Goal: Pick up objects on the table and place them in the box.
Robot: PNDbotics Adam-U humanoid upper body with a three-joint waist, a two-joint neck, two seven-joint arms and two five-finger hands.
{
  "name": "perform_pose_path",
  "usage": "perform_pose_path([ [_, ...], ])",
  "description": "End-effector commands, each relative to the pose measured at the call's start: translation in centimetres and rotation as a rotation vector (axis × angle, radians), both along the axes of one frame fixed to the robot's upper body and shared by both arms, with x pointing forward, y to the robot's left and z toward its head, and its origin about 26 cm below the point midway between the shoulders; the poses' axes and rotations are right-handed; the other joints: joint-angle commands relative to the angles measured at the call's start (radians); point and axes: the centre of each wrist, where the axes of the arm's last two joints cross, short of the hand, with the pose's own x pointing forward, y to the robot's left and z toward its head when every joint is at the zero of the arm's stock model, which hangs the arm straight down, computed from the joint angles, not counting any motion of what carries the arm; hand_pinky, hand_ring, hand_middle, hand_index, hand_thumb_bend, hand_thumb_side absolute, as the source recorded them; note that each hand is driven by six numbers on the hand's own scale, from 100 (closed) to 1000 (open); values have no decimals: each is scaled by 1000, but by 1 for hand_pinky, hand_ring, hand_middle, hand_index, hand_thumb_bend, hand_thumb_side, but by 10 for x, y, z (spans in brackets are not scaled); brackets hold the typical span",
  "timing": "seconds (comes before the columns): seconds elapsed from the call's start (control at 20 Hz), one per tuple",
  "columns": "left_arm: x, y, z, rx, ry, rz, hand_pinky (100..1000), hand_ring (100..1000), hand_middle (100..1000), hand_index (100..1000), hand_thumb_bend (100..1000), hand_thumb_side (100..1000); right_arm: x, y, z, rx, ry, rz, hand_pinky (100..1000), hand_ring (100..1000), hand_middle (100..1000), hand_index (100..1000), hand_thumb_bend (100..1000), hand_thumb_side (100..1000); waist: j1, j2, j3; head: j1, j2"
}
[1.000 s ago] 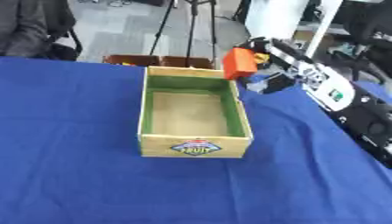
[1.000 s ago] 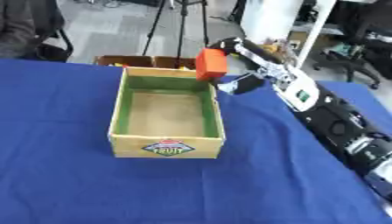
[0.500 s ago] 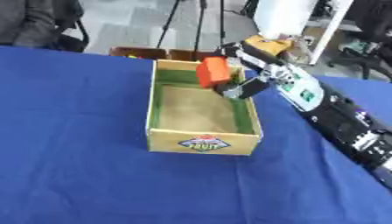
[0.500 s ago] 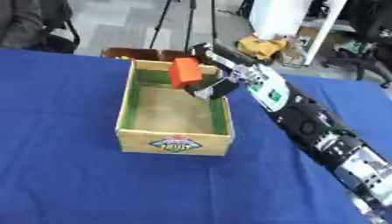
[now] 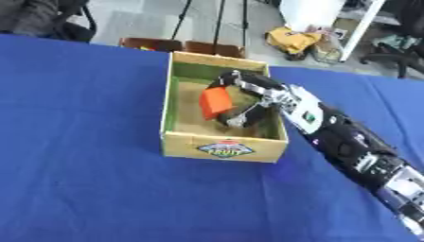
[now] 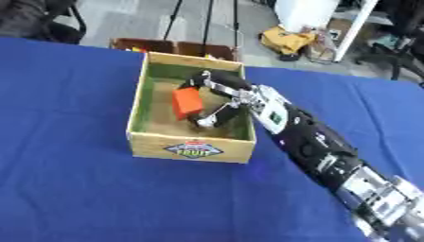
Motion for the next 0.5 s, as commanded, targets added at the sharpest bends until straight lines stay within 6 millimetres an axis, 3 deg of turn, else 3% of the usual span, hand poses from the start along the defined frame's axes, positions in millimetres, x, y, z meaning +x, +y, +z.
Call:
perform_pose_path([
  [0.05,0,0,9,-4,-28,-4,599,558,346,679,491,1000,2,-2,-3,-49,0,5,771,728,404,678,100,213,11,-11,-2,-5,-11],
  [0.15,0,0,9,-5,-28,-3,598,558,345,679,491,1000,2,-1,-3,-68,-5,26,796,775,552,786,100,462,13,-11,-6,-4,-12],
  [0.2,0,0,9,-5,-27,-2,598,558,345,679,491,1000,1,-2,-3,-74,-11,34,806,790,596,810,142,518,13,-12,-8,-4,-14],
  [0.25,0,0,9,-5,-26,0,598,558,345,679,493,1000,1,-2,-3,-75,-19,41,826,819,687,850,241,620,14,-12,-11,-4,-14],
  [0.35,0,0,9,-4,-24,2,597,558,344,679,493,1000,1,-4,-2,-71,-36,49,842,840,762,877,311,685,14,-13,-16,-3,-15],
  [0.5,0,1,8,-3,-23,4,597,558,344,679,493,1000,-1,-7,-3,-61,-50,49,847,851,803,899,404,752,16,-15,-22,-2,-17],
])
